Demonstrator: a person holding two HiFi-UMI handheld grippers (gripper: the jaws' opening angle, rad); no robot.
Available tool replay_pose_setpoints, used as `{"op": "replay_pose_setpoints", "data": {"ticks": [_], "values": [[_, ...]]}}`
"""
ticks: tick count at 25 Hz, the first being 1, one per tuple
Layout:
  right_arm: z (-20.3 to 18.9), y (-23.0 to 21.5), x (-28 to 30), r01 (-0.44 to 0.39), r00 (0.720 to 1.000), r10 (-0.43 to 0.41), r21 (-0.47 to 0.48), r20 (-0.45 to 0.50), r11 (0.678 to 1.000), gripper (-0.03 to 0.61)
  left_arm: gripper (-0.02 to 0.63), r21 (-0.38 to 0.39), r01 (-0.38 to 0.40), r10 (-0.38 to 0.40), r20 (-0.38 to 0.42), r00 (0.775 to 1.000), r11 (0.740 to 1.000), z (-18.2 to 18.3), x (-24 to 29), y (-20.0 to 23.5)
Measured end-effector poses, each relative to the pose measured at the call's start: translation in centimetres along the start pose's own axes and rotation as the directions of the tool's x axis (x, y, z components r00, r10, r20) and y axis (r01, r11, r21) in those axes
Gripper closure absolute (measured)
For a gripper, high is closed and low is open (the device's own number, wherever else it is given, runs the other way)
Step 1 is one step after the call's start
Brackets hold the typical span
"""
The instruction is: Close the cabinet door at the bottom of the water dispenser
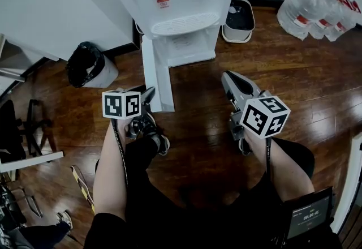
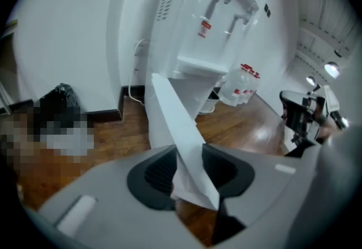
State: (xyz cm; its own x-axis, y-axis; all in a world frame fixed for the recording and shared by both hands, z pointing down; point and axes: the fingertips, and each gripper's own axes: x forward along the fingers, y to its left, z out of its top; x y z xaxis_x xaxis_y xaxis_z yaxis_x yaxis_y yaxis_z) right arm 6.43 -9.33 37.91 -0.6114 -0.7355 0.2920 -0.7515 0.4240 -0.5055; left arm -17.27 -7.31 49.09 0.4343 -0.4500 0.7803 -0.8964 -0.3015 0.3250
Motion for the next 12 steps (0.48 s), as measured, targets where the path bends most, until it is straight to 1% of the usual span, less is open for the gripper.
{"op": "replay_pose_setpoints", "data": {"ticks": [4,6,8,10,12], "values": [[-1.0,0.2,0.2,0.000,1.000,0.000,-0.002,-0.024,1.000,0.574,0.436,0.025,0.033,-0.033,0.001,0.999,0.999,0.7,1.7,-2.9],[-1.3,0.2,0.3,-0.001,0.999,0.000,-0.010,-0.035,1.000,0.574,0.433,0.036,0.030,-0.030,-0.003,1.000,0.999,1.0,2.6,-4.1],[-1.6,-0.1,0.4,0.003,0.999,-0.004,-0.028,-0.052,1.000,0.574,0.428,0.043,0.011,-0.011,-0.006,1.000,0.999,1.5,3.4,-5.2],[-2.6,-0.3,0.5,0.000,0.996,-0.005,-0.049,-0.085,0.999,0.574,0.425,0.039,-0.013,0.012,0.004,1.000,0.999,2.2,4.1,-6.3],[-4.7,-0.4,0.7,-0.004,0.989,-0.008,-0.084,-0.147,0.996,0.574,0.425,0.029,-0.007,0.006,0.020,1.000,1.000,2.9,5.0,-7.6]]}}
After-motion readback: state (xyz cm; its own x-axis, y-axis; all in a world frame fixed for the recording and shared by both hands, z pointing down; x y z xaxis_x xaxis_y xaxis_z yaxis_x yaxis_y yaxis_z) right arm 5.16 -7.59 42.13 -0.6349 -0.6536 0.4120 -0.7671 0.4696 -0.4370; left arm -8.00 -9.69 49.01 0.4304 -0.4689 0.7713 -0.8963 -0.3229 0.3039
